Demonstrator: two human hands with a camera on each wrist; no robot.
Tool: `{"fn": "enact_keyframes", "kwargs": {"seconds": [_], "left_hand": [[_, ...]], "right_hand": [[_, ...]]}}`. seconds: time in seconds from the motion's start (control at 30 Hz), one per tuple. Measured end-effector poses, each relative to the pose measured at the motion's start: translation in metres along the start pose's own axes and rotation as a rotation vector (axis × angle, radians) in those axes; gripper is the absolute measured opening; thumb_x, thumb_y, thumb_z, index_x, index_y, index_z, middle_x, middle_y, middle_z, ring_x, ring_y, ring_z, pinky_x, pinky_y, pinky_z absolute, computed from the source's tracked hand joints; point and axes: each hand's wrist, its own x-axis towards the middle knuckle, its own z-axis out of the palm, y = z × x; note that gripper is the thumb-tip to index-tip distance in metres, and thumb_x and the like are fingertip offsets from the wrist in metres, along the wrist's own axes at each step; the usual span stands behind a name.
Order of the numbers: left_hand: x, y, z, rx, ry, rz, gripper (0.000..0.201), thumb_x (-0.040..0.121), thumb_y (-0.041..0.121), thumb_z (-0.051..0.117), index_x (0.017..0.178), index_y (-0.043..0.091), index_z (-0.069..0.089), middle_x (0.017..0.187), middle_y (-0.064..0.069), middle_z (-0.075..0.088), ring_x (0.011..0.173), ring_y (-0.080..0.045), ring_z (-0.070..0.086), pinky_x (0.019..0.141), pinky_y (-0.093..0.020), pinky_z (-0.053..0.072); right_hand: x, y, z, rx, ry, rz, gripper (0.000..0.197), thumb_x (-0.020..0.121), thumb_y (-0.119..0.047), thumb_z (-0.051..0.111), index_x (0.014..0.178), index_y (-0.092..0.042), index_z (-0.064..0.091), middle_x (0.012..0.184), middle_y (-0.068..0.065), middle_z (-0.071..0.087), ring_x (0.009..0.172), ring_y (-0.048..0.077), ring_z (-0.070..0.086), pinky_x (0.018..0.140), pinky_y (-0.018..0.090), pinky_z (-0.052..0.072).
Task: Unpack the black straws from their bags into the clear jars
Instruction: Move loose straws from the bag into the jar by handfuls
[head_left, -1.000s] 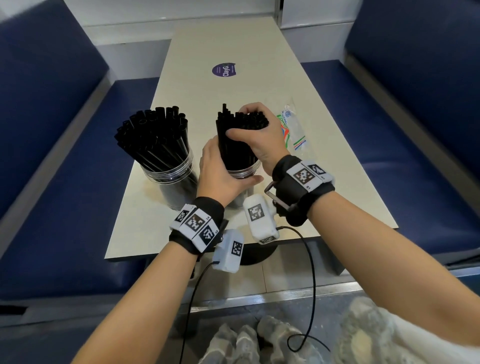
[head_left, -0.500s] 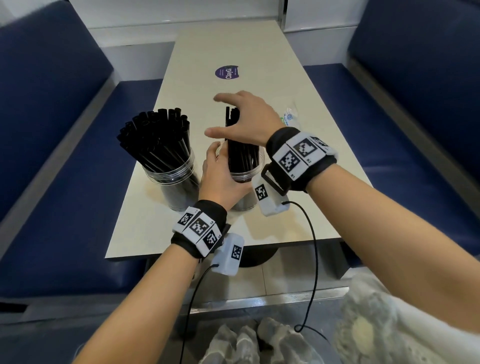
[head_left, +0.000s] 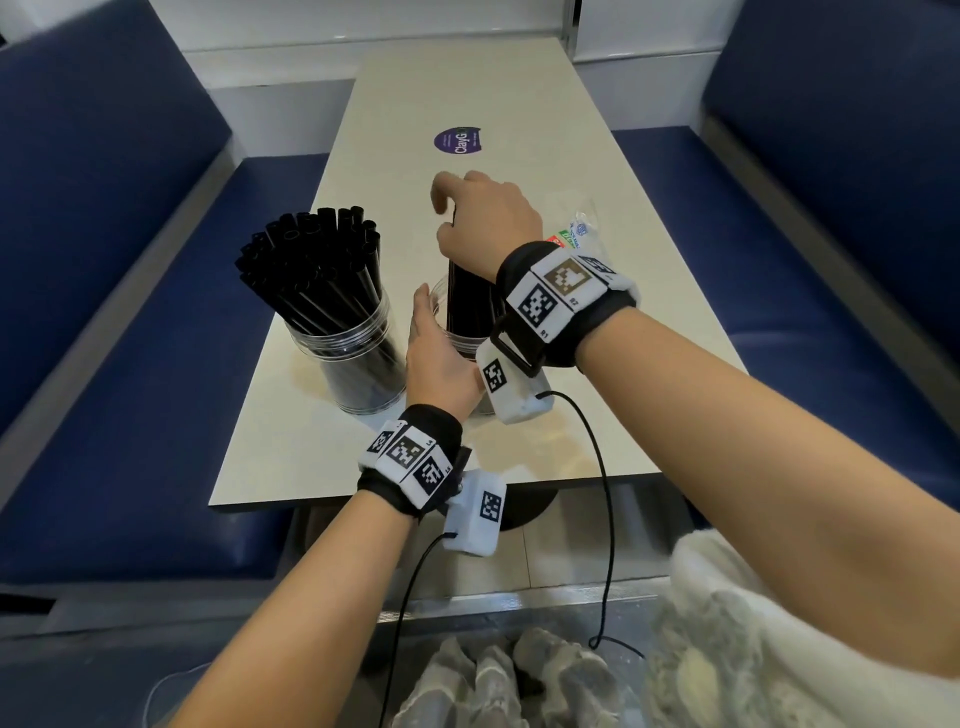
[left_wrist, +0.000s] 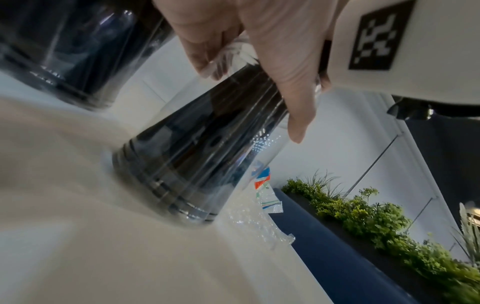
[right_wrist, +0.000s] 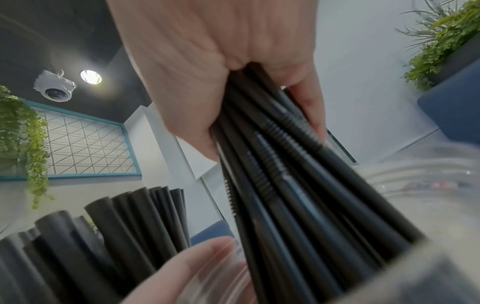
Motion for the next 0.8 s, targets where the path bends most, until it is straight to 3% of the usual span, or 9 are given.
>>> {"fn": "enact_keyframes", "kwargs": {"seconds": [0.07, 0.13, 0.27, 0.33, 0.43, 0.53, 0.67, 0.73, 0.8], "left_hand": [[0.001, -0.001, 0.001, -0.006, 0.021, 0.009, 0.086, 0.078, 0.018, 0.070, 0.146, 0.011, 0.018, 0.151, -0.007, 0.034, 0.138, -0.020, 0.033, 0.111, -0.030, 0.028], [0.002, -0.002, 0.002, -0.016, 0.036, 0.003, 0.084, 0.077, 0.017, 0.070, 0.145, 0.012, 0.021, 0.150, -0.006, 0.035, 0.137, -0.020, 0.035, 0.109, -0.028, 0.029], [0.002, -0.006, 0.005, -0.039, 0.041, -0.001, 0.091, 0.071, 0.021, 0.077, 0.144, 0.014, 0.022, 0.150, -0.003, 0.034, 0.136, -0.017, 0.036, 0.104, -0.022, 0.030], [0.003, -0.007, 0.005, -0.028, 0.038, 0.001, 0.100, 0.066, 0.025, 0.081, 0.145, 0.015, 0.021, 0.151, -0.004, 0.033, 0.137, -0.017, 0.034, 0.103, -0.019, 0.027], [0.004, -0.008, 0.005, -0.022, 0.034, 0.002, 0.109, 0.059, 0.027, 0.086, 0.146, 0.014, 0.020, 0.152, -0.005, 0.030, 0.138, -0.017, 0.032, 0.106, -0.021, 0.026], [0.005, -0.009, 0.005, -0.015, 0.037, 0.006, 0.109, 0.059, 0.025, 0.086, 0.146, 0.013, 0.020, 0.152, -0.006, 0.031, 0.138, -0.018, 0.032, 0.110, -0.025, 0.027], [0.005, -0.010, 0.004, -0.023, 0.046, 0.007, 0.107, 0.061, 0.028, 0.085, 0.145, 0.013, 0.020, 0.151, -0.005, 0.031, 0.137, -0.018, 0.034, 0.109, -0.026, 0.029], [0.005, -0.010, 0.003, -0.021, 0.049, 0.008, 0.106, 0.060, 0.027, 0.086, 0.144, 0.014, 0.022, 0.150, -0.005, 0.033, 0.135, -0.018, 0.036, 0.110, -0.029, 0.031], [0.005, -0.010, 0.002, -0.012, 0.049, 0.017, 0.106, 0.059, 0.026, 0.087, 0.143, 0.014, 0.023, 0.148, -0.006, 0.034, 0.135, -0.019, 0.036, 0.110, -0.031, 0.032]], "right_hand": [[0.002, -0.001, -0.001, -0.033, -0.040, 0.021, 0.039, 0.088, -0.018, 0.041, 0.125, -0.025, 0.051, 0.130, 0.003, 0.049, 0.119, 0.030, 0.044, 0.084, 0.034, 0.038], [0.004, -0.002, -0.001, -0.058, -0.062, 0.055, 0.034, 0.087, -0.021, 0.042, 0.118, -0.017, 0.057, 0.127, 0.004, 0.050, 0.119, 0.030, 0.045, 0.087, 0.032, 0.038], [0.002, -0.002, -0.001, -0.063, -0.005, 0.072, 0.019, 0.085, -0.020, 0.044, 0.086, -0.007, 0.058, 0.099, 0.013, 0.057, 0.104, 0.034, 0.052, 0.074, 0.030, 0.035], [-0.001, 0.001, -0.001, -0.050, 0.033, 0.075, 0.023, 0.084, -0.019, 0.044, 0.066, -0.005, 0.045, 0.083, 0.011, 0.050, 0.087, 0.032, 0.046, 0.071, 0.029, 0.033], [-0.003, 0.007, -0.003, 0.017, 0.098, 0.087, 0.028, 0.084, -0.019, 0.043, 0.061, -0.005, 0.034, 0.078, 0.010, 0.041, 0.079, 0.029, 0.038, 0.069, 0.029, 0.032], [-0.005, 0.011, -0.008, 0.091, 0.172, 0.121, 0.038, 0.083, -0.018, 0.044, 0.050, -0.011, 0.026, 0.059, 0.004, 0.031, 0.073, 0.029, 0.038, 0.064, 0.028, 0.029], [-0.012, 0.015, -0.005, 0.184, 0.276, 0.124, 0.036, 0.088, -0.017, 0.042, 0.054, -0.006, 0.033, 0.071, 0.006, 0.038, 0.077, 0.023, 0.039, 0.065, 0.028, 0.028], [-0.016, 0.017, -0.001, 0.185, 0.259, 0.108, 0.030, 0.091, -0.018, 0.038, 0.066, -0.004, 0.045, 0.083, 0.007, 0.040, 0.082, 0.022, 0.038, 0.070, 0.030, 0.032], [-0.020, 0.017, -0.002, 0.118, 0.219, 0.077, 0.035, 0.095, -0.019, 0.034, 0.070, -0.001, 0.051, 0.080, 0.008, 0.040, 0.082, 0.023, 0.038, 0.077, 0.034, 0.037]]}}
